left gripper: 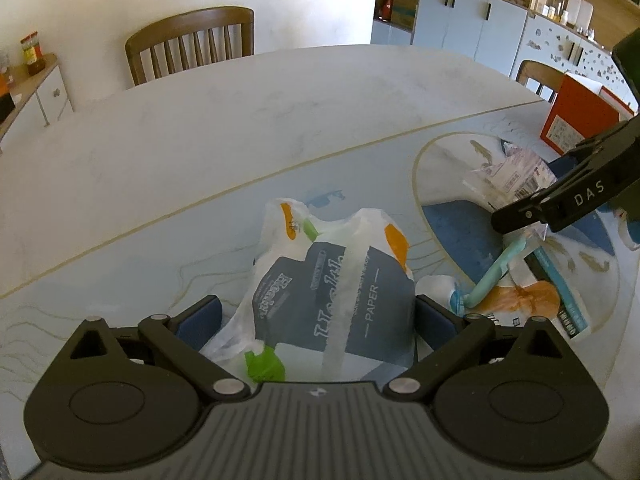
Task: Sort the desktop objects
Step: 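Grasp the white tissue pack with the left tool while the right tool grasps the pink bread bag, then carry the tissue pack and pink bread bag over the red shoebox with both tools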
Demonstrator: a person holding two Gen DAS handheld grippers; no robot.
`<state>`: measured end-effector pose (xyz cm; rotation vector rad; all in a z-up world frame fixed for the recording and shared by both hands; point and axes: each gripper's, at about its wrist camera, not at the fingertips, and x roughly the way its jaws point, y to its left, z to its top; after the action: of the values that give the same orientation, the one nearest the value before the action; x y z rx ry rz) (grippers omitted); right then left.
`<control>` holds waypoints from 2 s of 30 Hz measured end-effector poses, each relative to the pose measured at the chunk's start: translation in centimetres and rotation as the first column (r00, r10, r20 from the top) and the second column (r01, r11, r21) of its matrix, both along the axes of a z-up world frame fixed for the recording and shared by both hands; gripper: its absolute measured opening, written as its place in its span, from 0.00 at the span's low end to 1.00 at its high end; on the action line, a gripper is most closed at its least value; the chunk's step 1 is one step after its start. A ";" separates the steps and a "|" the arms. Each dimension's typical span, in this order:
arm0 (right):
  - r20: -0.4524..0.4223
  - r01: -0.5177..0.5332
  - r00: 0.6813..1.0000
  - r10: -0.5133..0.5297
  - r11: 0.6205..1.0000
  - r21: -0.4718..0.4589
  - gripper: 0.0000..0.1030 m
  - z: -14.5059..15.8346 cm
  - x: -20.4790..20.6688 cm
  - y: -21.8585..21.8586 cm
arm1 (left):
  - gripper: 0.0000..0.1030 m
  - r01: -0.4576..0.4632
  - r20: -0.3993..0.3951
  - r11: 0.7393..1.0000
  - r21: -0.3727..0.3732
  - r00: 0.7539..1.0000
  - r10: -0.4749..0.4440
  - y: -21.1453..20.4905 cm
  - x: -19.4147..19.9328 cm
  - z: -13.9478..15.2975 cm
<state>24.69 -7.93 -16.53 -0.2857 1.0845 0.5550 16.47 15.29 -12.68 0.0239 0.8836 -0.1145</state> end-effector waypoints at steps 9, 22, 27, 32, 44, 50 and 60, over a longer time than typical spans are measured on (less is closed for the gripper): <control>0.016 -0.010 1.000 0.011 1.000 -0.009 0.85 0.0 0.0 0.0 | 0.83 0.013 0.007 0.999 0.034 1.000 -0.013 -0.4 0.1 0.1; 0.027 0.007 1.000 -0.007 1.000 -0.021 0.70 1.1 0.0 -1.0 | 0.60 -0.010 -0.009 0.999 0.038 1.000 0.011 -0.6 0.3 1.1; 0.027 0.011 1.000 -0.011 1.000 -0.002 0.70 1.9 -0.1 -1.7 | 0.59 -0.025 -0.015 0.999 0.040 1.000 0.026 -0.6 0.1 1.7; 0.039 0.004 0.999 -0.005 1.000 0.019 0.70 3.5 -0.8 -2.6 | 0.59 -0.040 -0.010 0.998 0.038 0.999 0.040 -1.0 -0.1 3.1; 0.048 0.000 0.999 -0.003 0.998 0.068 0.70 7.7 -3.2 -5.7 | 0.59 -0.025 0.027 0.999 0.030 0.999 0.024 -4.9 -0.9 7.4; 0.046 -0.005 0.999 0.001 0.997 0.072 0.70 9.1 -4.1 -7.6 | 0.59 0.002 0.041 1.000 0.023 0.999 -0.003 -7.7 -1.6 9.4; 0.053 -0.012 0.999 0.007 0.996 0.093 0.69 11.8 -5.4 -11.5 | 0.59 0.043 0.066 0.999 0.004 0.997 -0.043 -12.1 -2.2 12.7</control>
<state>19.30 -19.40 -4.71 -0.2225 1.0038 0.6024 14.31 3.15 0.02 0.0489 0.8176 -0.1517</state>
